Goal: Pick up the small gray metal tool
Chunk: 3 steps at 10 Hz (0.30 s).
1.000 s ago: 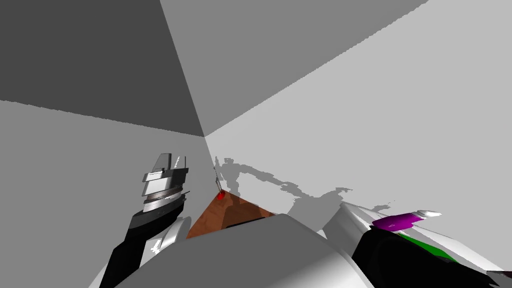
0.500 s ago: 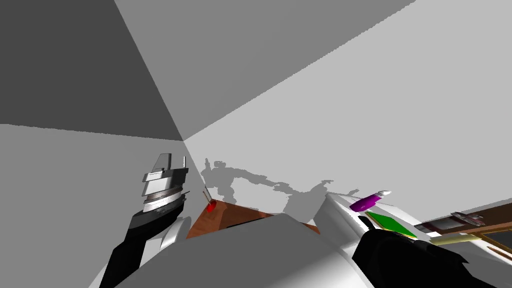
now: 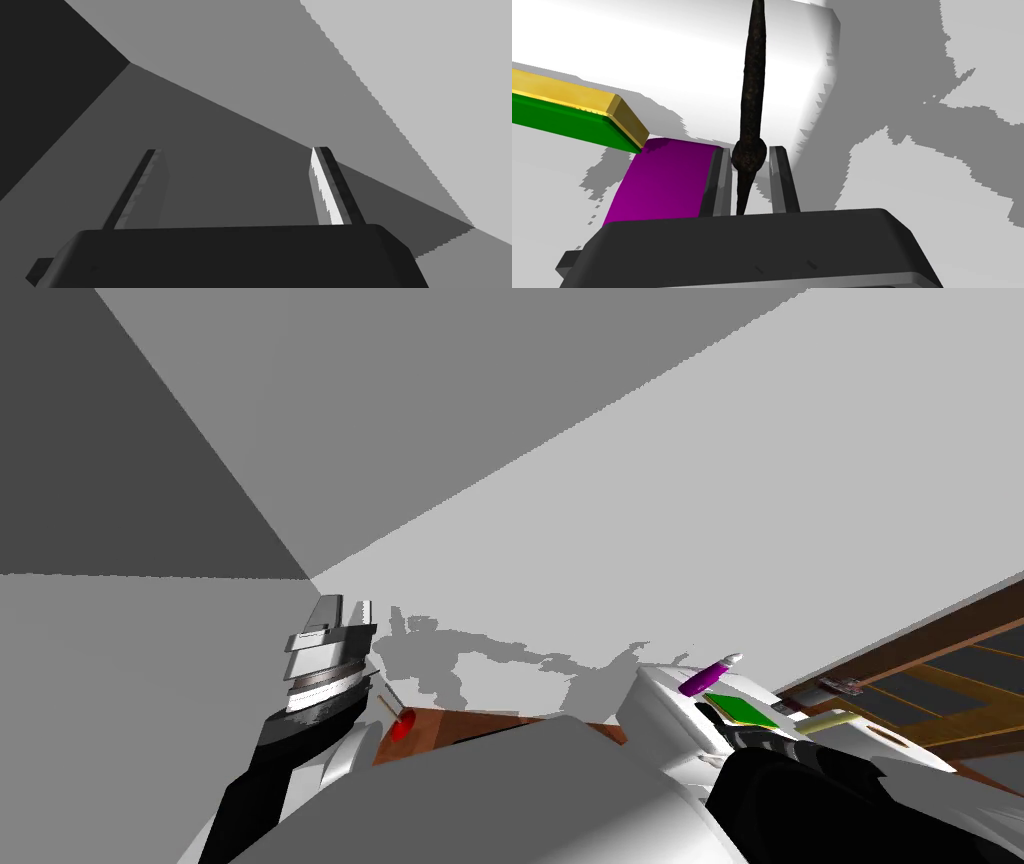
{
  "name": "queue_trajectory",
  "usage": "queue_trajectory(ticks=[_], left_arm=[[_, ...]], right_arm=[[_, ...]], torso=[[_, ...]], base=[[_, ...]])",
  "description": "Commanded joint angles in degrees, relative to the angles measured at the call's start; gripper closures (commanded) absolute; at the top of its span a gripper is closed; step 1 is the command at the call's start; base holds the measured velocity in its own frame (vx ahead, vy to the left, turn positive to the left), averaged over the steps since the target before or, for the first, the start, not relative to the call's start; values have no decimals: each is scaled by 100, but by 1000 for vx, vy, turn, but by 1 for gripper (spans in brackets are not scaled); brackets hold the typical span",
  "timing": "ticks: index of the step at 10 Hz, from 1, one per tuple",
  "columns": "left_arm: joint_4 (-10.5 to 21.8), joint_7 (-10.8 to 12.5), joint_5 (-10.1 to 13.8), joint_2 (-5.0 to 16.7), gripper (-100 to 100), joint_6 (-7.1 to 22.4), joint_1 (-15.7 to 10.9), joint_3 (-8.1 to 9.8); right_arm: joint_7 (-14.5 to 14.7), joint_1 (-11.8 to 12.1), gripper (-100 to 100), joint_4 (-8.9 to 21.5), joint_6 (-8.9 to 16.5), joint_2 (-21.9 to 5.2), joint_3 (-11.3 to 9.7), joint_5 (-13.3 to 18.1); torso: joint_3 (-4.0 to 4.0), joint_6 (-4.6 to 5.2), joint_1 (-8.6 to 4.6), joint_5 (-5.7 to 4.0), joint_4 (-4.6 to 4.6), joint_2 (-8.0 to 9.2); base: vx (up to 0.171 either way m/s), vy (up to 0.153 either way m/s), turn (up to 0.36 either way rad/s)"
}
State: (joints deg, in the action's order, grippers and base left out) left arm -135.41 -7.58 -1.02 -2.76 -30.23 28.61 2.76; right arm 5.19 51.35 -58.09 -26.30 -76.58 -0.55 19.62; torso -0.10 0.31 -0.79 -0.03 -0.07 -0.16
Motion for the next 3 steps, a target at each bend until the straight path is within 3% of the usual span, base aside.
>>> queue_trajectory(ticks=[1, 2, 3], left_arm=[[0, 0, 0, 0, 0, 0, 0, 0], [0, 0, 0, 0, 0, 0, 0, 0], [0, 0, 0, 0, 0, 0, -2, -1]], right_arm=[[71, -45, 100, -128, -16, -81, -4, 64], [27, 39, 100, -163, 41, -68, 27, 25], [34, 46, 0, -180, 48, -70, 27, 29]], torso=[[0, 0, 0, 0, 0, 0], [-1, -2, 6, -1, 0, -1], [8, -12, 5, 0, 4, 15]], base=[[122, 11, -314], [50, 17, -62], [8, 4, 10]])
